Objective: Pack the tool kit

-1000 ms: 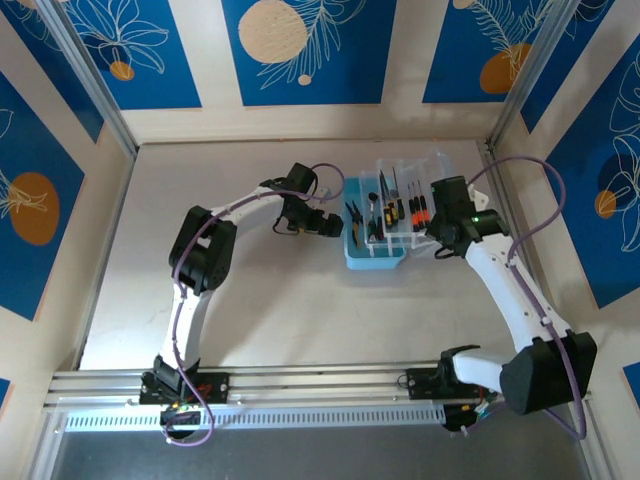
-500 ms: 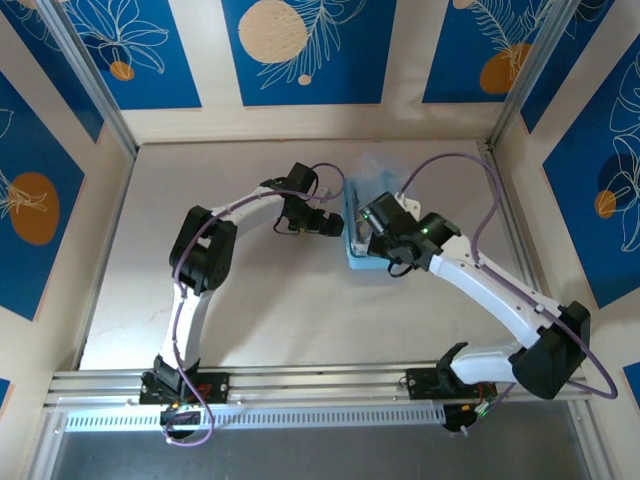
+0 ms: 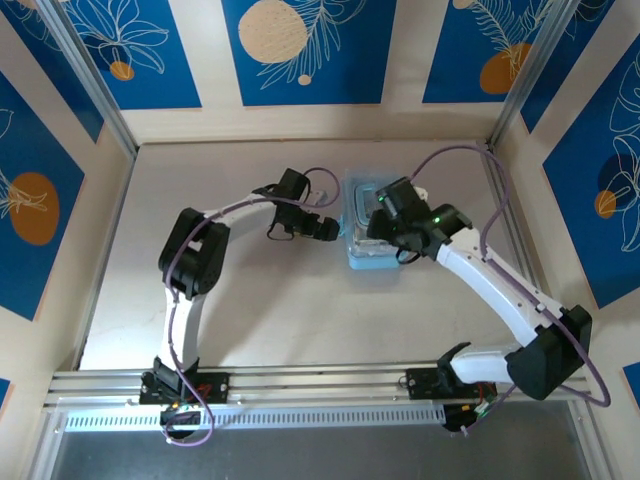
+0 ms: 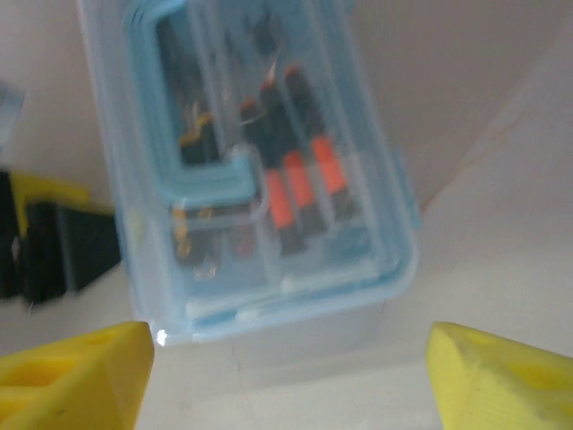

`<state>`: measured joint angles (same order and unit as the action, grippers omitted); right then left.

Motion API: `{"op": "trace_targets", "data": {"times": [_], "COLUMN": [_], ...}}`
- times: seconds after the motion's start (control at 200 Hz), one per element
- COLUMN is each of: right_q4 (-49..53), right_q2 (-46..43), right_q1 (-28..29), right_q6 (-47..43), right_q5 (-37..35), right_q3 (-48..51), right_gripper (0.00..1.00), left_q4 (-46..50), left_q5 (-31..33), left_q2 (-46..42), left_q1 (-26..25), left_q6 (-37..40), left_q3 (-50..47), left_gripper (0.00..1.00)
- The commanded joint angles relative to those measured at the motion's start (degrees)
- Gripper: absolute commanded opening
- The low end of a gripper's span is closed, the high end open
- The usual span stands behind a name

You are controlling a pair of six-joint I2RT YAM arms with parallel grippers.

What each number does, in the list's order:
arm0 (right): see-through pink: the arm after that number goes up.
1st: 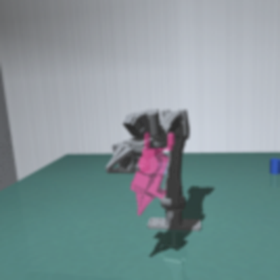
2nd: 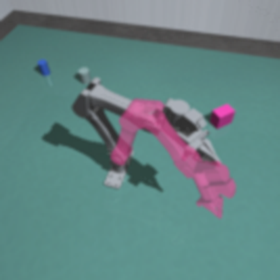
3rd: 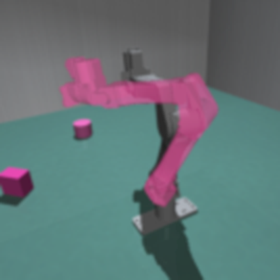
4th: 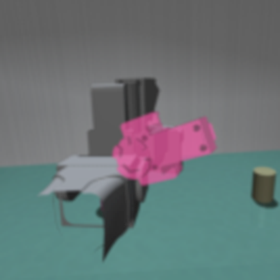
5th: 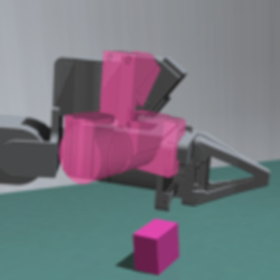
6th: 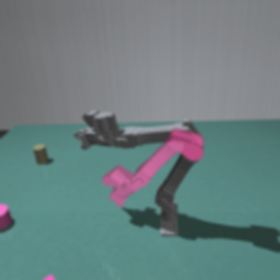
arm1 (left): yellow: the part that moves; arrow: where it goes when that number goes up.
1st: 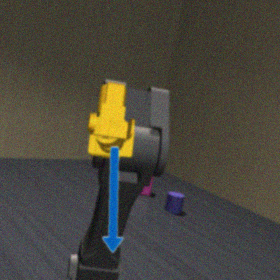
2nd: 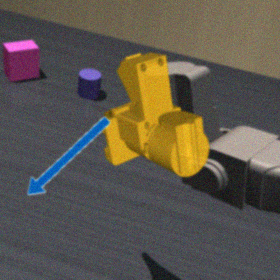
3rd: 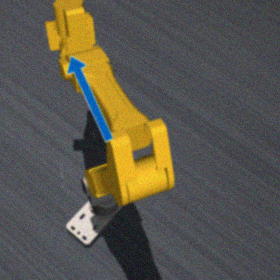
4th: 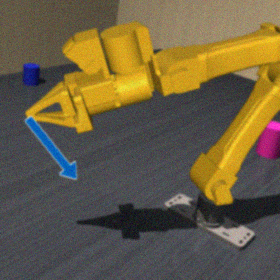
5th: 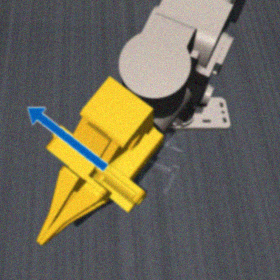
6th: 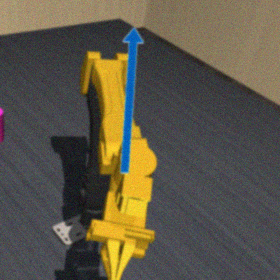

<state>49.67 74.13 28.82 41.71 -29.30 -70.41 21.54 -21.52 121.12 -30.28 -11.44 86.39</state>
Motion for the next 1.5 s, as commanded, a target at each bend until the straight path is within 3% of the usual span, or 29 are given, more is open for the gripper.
{"op": "trace_targets", "data": {"times": [0.0, 0.14, 0.24, 0.345, 0.52, 0.73, 0.915, 1.115, 1.351, 1.491], "right_q4": [-6.6, -12.1, -15.4, -16.6, -13.8, -8.0, -5.6, -4.7, -4.2, -3.7], "right_q2": [3.4, 11.4, 16.8, 22.0, 30.7, 36.6, 37.8, 35.8, 32.7, 32.1], "right_q1": [-7.1, -14.2, -16.5, -17.6, -18.8, -16.4, -11.1, -9.1, -7.9, -8.0], "right_q6": [-12.7, -21.4, -25.6, -28.9, -33.9, -40.9, -45.6, -43.7, -42.7, -42.9], "right_q5": [9.7, 17.7, 24.4, 28.6, 32.4, 34.0, 31.5, 34.3, 35.5, 35.1], "right_q3": [-2.1, -4.4, -6.5, -9.4, -15.2, -18.2, -17.1, -14.5, -12.1, -12.6], "right_gripper": [0.90, 0.98, 0.99, 1.00, 1.00, 1.00, 0.99, 0.98, 0.98, 0.98], "left_q4": [-0.8, -4.8, -13.1, -22.1, -32.9, -41.4, -39.8, -37.5, -42.8, -43.5], "left_q5": [2.1, 3.7, 5.2, 6.9, 4.3, 4.8, 3.5, 2.8, 5.3, 12.4], "left_q2": [-5.7, -9.6, -14.0, -17.5, -18.1, -17.6, -17.2, -18.7, -18.4, -16.9], "left_q1": [1.1, 1.0, 0.0, -1.5, -2.8, -3.0, -3.1, -3.8, -5.4, -5.7], "left_q6": [5.7, 10.1, 14.7, 19.8, 27.5, 28.5, 28.7, 26.8, 24.4, 21.7], "left_q3": [-4.6, -9.8, -16.3, -22.7, -29.3, -33.0, -31.9, -34.2, -40.7, -41.0], "left_gripper": [1.00, 1.00, 1.00, 1.00, 1.00, 1.00, 1.00, 1.00, 1.00, 1.00]}}
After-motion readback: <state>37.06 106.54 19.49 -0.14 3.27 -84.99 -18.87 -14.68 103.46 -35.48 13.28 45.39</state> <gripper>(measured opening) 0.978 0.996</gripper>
